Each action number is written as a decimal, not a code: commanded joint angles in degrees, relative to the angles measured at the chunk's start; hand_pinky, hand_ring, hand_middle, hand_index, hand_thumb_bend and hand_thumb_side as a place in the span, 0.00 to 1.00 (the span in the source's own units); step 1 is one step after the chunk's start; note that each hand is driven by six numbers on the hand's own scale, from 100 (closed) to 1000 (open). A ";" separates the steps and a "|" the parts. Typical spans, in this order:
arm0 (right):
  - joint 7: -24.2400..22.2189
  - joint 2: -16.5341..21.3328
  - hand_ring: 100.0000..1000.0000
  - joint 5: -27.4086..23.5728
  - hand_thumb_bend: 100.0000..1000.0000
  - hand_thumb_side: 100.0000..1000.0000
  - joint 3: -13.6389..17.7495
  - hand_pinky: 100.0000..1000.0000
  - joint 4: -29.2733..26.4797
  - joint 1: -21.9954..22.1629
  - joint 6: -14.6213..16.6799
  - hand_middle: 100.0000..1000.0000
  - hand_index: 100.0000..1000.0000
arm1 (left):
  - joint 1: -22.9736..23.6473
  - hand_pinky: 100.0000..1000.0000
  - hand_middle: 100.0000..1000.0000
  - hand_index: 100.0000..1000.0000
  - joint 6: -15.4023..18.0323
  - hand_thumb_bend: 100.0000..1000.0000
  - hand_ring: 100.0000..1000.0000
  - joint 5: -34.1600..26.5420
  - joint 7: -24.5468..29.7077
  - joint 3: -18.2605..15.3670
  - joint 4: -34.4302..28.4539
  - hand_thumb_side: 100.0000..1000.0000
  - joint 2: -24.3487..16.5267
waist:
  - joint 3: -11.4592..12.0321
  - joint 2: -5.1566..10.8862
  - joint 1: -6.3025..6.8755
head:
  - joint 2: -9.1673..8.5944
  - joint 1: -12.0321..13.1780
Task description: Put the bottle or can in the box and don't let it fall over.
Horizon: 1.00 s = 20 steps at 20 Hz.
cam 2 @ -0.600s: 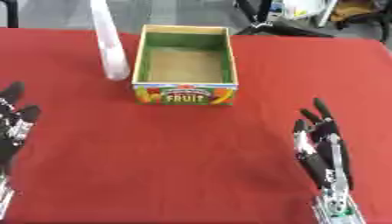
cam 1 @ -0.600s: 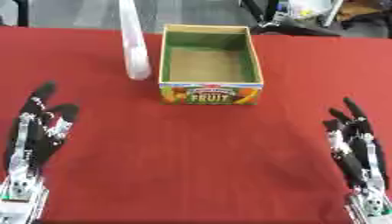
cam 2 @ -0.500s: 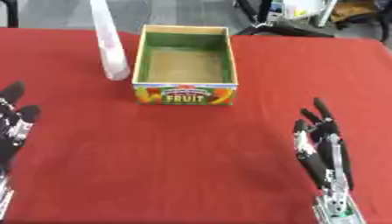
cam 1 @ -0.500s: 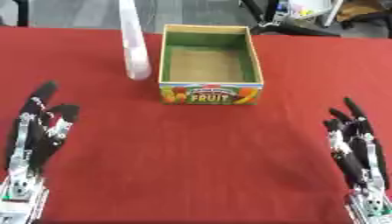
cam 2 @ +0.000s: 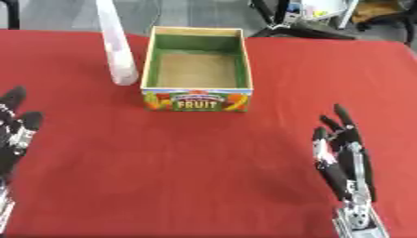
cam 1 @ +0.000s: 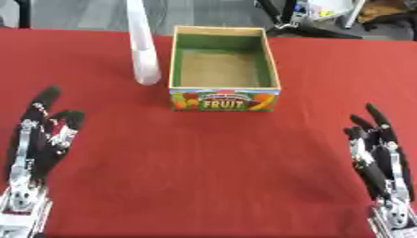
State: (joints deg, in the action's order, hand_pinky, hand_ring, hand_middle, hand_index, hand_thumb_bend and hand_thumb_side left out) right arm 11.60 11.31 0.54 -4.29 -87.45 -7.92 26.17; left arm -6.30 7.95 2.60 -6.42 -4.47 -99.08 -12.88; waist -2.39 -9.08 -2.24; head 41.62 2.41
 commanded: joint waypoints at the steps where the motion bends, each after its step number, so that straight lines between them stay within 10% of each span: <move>1: 0.04 0.61 0.88 0.18 0.00 0.41 0.18 0.76 -1.01 -0.22 0.04 1.00 0.95 | -1.85 0.82 0.91 0.84 -1.66 0.66 1.00 -0.52 -1.45 -0.40 -1.37 0.50 -3.62 | -0.23 0.78 0.30 | -0.46 0.12; 11: -0.32 0.81 0.88 0.09 0.00 0.41 -0.28 0.76 -0.90 -0.12 0.00 1.00 0.96 | -15.22 0.82 0.93 0.85 -6.17 0.71 1.00 -8.94 -2.36 3.08 2.70 0.49 -15.76 | -1.89 1.02 0.76 | -1.07 -0.21; 20: -0.95 0.52 0.88 -0.32 0.00 0.41 -0.90 0.76 -0.95 -0.30 0.05 1.00 0.96 | -29.14 0.82 0.95 0.87 -5.26 0.77 1.00 -16.43 0.55 5.06 21.34 0.46 -19.66 | -4.02 0.80 0.67 | -1.77 -0.32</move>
State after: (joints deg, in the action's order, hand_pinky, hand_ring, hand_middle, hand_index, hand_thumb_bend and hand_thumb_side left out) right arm 10.93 11.32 0.44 -5.10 -87.45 -7.71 26.09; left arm -34.14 2.44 -12.94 -6.47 0.43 -79.69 -30.41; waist -6.43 -8.96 -1.61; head 40.60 2.24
